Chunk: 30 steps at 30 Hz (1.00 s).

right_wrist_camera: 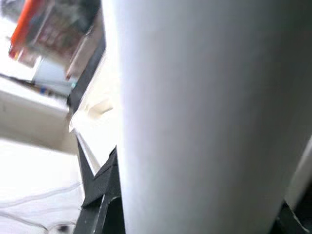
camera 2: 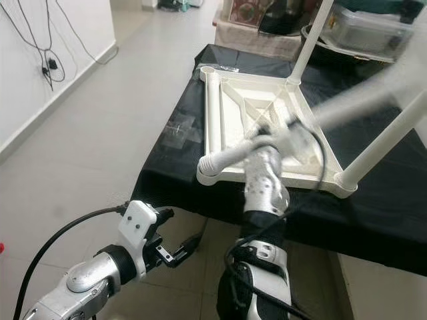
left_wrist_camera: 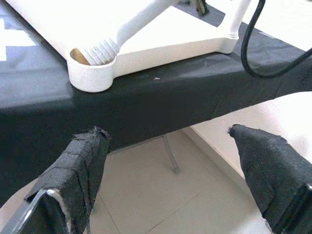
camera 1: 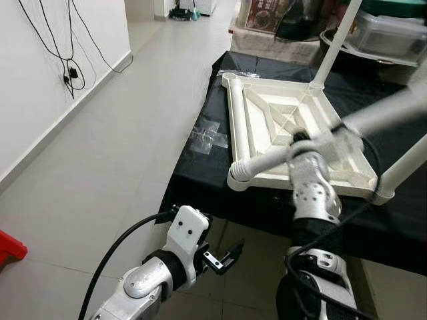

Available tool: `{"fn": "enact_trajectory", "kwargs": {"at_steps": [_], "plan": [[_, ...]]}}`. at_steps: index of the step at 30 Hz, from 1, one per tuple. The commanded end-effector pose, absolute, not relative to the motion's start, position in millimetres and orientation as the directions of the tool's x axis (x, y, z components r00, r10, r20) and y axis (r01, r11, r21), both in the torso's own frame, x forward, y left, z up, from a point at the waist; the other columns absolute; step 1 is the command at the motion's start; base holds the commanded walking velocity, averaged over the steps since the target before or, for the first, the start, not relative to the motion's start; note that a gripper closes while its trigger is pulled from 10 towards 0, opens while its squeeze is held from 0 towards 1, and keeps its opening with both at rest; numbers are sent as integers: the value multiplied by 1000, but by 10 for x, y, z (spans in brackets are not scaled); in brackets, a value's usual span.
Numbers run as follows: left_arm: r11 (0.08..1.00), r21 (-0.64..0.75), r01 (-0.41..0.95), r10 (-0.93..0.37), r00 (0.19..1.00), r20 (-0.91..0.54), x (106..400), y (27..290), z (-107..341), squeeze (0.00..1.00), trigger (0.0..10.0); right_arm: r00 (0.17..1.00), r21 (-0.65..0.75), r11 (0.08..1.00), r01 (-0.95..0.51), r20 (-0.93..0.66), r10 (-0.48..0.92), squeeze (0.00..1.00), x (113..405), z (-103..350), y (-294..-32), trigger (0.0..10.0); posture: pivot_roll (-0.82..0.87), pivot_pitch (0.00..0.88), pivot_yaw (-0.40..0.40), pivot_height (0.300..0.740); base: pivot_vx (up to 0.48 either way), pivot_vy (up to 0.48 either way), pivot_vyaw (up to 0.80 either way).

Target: Building children table

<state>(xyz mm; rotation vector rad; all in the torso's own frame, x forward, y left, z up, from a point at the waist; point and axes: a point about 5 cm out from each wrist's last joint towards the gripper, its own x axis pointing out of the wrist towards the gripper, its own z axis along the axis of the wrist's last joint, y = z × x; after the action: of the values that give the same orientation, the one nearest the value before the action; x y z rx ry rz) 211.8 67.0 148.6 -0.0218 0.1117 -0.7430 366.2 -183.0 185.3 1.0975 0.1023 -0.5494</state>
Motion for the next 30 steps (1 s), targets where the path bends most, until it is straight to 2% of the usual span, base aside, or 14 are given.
{"fn": "enact_trajectory", "kwargs": {"at_steps": [1,2,3,6,8,15,20,21,23,24,26,27,28,30], "plan": [[732,-51,680,-681,726,-101,2105,663,1477,0,10000,788,730,314,607,-502,-355,0,3564,1438,-1789,10000,107,106,-126,740,0,0,0],[732,-49,679,-680,726,-101,2107,664,1479,0,10000,831,726,415,549,-421,-362,0,3592,1559,-1772,10000,113,111,-124,740,0,0,0],[732,-49,679,-680,726,-101,2107,664,1479,0,10000,831,726,415,549,-421,-362,0,3592,1559,-1772,10000,113,111,-124,740,0,0,0],[734,-49,677,-678,728,-103,2115,668,1481,0,10000,955,679,684,267,-94,-280,0,3674,2064,-1628,10000,113,112,-121,740,0,0,0],[737,-57,673,-675,730,-107,2125,672,1477,0,10000,975,642,757,121,65,-211,0,3673,2315,-1561,10000,112,110,-120,740,0,0,0],[741,-76,667,-671,733,-116,2143,670,1462,0,10000,954,569,809,-143,296,-39,0,3596,2693,-1449,10000,115,107,-119,740,0,0,0],[742,-81,666,-670,733,-118,2148,671,1461,0,10000,943,541,816,-204,334,14,0,3559,2744,-1412,10000,115,107,-119,740,0,0,0],[746,-68,662,-665,738,-113,2172,681,1478,1000,10000,924,475,836,-275,370,94,0,3509,2783,-1353,10000,117,106,-116,740,0,0,0],[746,-68,662,-665,738,-113,2172,681,1478,1000,10000,924,475,836,-275,370,94,0,3509,2783,-1353,10000,117,106,-116,740,0,0,0],[754,-10,657,-654,749,-101,2247,703,1533,1000,10000,898,365,857,-364,383,218,0,3424,2771,-1265,10000,120,100,-117,740,0,0,0],[754,-10,657,-654,749,-101,2247,703,1533,1000,10000,898,365,857,-364,383,218,0,3424,2771,-1265,10000,120,100,-117,740,0,0,0],[757,63,650,-645,759,-88,2333,724,1598,1000,10000,869,275,854,-442,368,331,0,3333,2712,-1189,10000,117,87,-113,740,0,0,0],[747,159,645,-641,763,-84,2433,728,1669,0,10000,833,211,826,-523,335,442,0,3215,2617,-1118,10000,111,69,-107,740,0,0,0],[747,159,645,-641,763,-84,2433,728,1669,0,10000,833,211,826,-523,335,442,0,3215,2617,-1118,10000,111,69,-107,740,0,0,0]]}}
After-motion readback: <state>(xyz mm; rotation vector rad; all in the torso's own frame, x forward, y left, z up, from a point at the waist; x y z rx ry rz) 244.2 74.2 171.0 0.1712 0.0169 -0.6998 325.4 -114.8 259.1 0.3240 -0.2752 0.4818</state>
